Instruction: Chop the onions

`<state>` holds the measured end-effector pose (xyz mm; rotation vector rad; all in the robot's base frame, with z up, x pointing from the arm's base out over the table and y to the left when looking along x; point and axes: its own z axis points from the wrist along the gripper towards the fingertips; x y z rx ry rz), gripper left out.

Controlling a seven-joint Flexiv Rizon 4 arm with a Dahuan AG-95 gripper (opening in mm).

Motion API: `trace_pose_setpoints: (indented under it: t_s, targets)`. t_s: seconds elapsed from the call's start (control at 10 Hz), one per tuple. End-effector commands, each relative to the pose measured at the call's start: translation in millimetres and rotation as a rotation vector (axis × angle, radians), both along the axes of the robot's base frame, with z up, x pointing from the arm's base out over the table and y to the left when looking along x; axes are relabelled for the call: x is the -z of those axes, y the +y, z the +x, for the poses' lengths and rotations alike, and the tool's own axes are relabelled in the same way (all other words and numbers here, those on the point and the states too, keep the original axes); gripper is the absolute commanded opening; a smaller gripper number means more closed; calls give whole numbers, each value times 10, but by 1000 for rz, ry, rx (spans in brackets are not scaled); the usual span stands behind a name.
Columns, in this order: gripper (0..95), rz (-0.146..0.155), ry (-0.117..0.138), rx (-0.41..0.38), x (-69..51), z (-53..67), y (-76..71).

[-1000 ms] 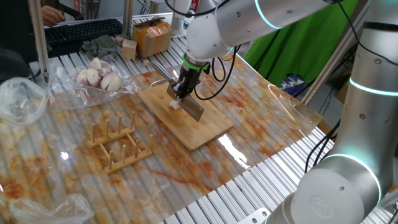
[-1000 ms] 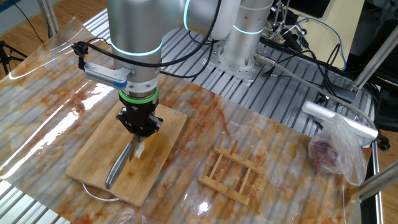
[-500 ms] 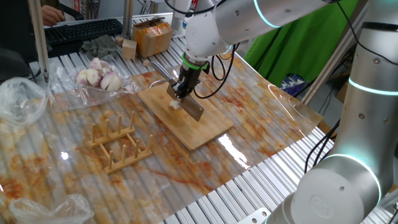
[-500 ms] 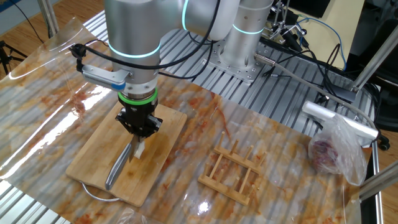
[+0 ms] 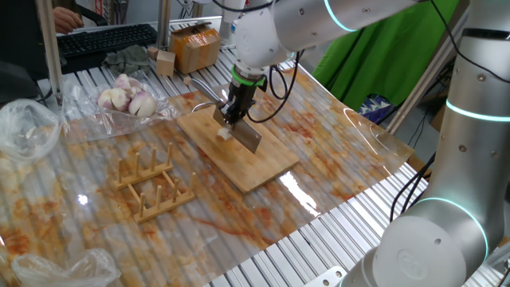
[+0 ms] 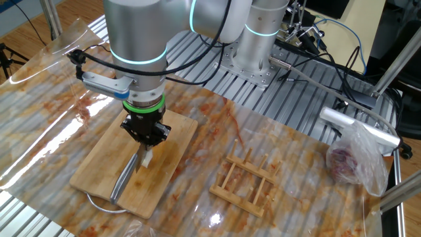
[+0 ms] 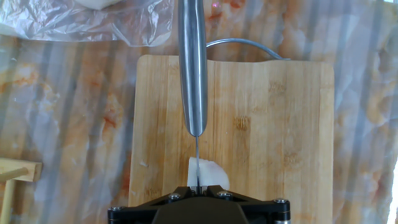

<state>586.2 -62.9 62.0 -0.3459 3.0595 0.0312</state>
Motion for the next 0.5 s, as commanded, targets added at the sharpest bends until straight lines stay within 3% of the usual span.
trace_pose_setpoints:
  t_s: [0.1, 0.2, 0.5]
  targets:
    - [0, 3, -27, 5, 154, -4, -7]
    - [0, 9, -18, 12, 203, -12, -6]
    - [0, 4, -22, 17, 242, -17, 2]
